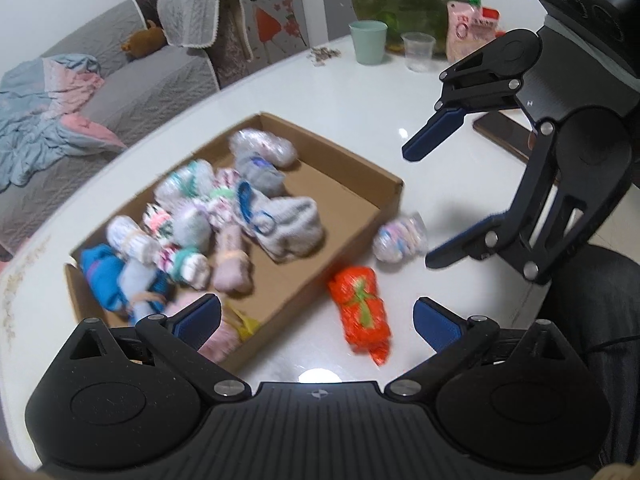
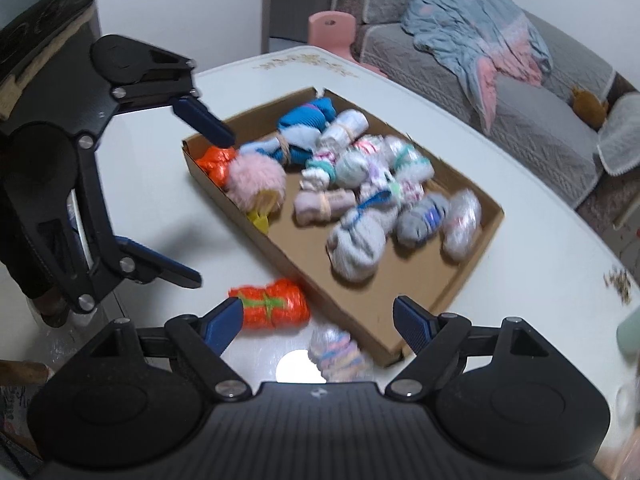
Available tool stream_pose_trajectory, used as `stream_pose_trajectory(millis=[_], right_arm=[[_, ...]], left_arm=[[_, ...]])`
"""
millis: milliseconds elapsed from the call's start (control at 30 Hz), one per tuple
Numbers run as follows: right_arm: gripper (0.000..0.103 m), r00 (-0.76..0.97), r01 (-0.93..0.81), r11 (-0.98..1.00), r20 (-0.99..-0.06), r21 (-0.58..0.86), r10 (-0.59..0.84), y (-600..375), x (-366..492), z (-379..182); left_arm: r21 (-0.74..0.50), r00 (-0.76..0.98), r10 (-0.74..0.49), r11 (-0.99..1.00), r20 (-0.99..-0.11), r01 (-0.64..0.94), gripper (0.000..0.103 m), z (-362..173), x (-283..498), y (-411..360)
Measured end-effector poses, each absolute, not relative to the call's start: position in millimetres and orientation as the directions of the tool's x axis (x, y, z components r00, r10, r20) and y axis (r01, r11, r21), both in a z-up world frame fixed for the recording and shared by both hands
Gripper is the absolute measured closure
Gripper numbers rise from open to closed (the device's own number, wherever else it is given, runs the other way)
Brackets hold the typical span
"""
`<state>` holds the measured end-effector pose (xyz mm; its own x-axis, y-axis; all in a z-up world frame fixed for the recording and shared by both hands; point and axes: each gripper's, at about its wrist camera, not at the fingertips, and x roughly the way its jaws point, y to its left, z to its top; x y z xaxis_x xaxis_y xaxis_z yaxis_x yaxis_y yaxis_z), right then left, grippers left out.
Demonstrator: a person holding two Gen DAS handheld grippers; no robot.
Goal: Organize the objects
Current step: 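Move both grippers back to the bundles beside the box, then grasp the orange green-ribboned bundle with the left gripper while the right grasps the striped bubble-wrap bundle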
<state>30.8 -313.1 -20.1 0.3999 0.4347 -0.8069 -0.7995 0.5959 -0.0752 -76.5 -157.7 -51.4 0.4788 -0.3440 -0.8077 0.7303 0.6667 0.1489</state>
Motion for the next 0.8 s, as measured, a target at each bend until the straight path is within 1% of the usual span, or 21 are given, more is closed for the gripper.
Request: stream_pose_trajectory(millis=[300,467,600,700,767,800], right_arm=[[0.024,0.419,-0.698,0.716,-0.812,-0.002,0.407,-338,27,-69],[0.024,0.465,-0.621,0.784,-0.801,0.010,0.378,-339,34,-84],[0.024,0.459,-0.619,0.785,-0.798,0.026,0.389,-336,35,-93],[0.027,0.461,-0.614,0.789,-0.798,0.030,0.389,-335,37,-97],[0.030,0.464,-0.604,0.796,-0.795,0.038,0.391,-337,38,-98],[0.035,0.466,-0.600,0.799,-0.794,0.041,0.391,-337,38,-99]], left_arm=[[0.135,0.457,-0.329,0.672,-0.827,0.728,0.000,-94,-79,-174],[0.122,0.455,-0.328,0.687,-0.828,0.717,0.000,-114,-73,-186],[0.098,0.438,-0.334,0.692,-0.835,0.716,0.001,-126,-67,-193],[0.081,0.422,-0.345,0.687,-0.838,0.722,0.002,-132,-64,-195],[0.071,0.415,-0.355,0.682,-0.838,0.728,0.006,-135,-63,-195],[0.058,0.405,-0.363,0.681,-0.839,0.730,0.007,-136,-62,-195]])
